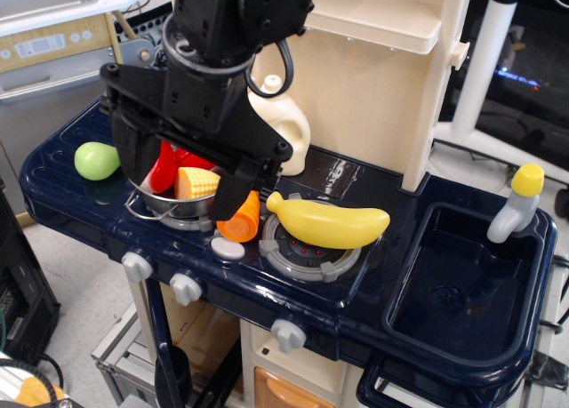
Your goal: Put detergent in sink
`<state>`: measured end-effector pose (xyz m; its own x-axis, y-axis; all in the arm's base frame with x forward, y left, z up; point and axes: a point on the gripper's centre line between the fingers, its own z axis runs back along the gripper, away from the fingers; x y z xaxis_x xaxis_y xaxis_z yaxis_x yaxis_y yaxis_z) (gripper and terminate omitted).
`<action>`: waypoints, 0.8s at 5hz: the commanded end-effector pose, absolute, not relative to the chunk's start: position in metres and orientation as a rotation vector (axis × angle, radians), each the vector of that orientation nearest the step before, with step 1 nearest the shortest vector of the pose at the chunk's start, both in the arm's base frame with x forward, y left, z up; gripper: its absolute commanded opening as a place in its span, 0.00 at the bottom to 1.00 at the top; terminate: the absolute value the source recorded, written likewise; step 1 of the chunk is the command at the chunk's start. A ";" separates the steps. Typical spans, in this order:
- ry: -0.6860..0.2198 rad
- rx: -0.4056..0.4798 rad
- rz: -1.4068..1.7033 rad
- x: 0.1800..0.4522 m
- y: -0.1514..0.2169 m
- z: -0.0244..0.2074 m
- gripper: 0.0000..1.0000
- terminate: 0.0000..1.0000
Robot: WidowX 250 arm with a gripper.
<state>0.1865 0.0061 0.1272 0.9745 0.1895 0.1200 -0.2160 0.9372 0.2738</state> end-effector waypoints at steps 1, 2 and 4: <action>-0.092 0.290 0.207 0.187 0.006 0.127 1.00 0.00; -0.210 0.330 0.297 0.200 0.003 0.126 1.00 0.00; -0.466 0.364 0.404 0.250 -0.001 0.126 1.00 0.00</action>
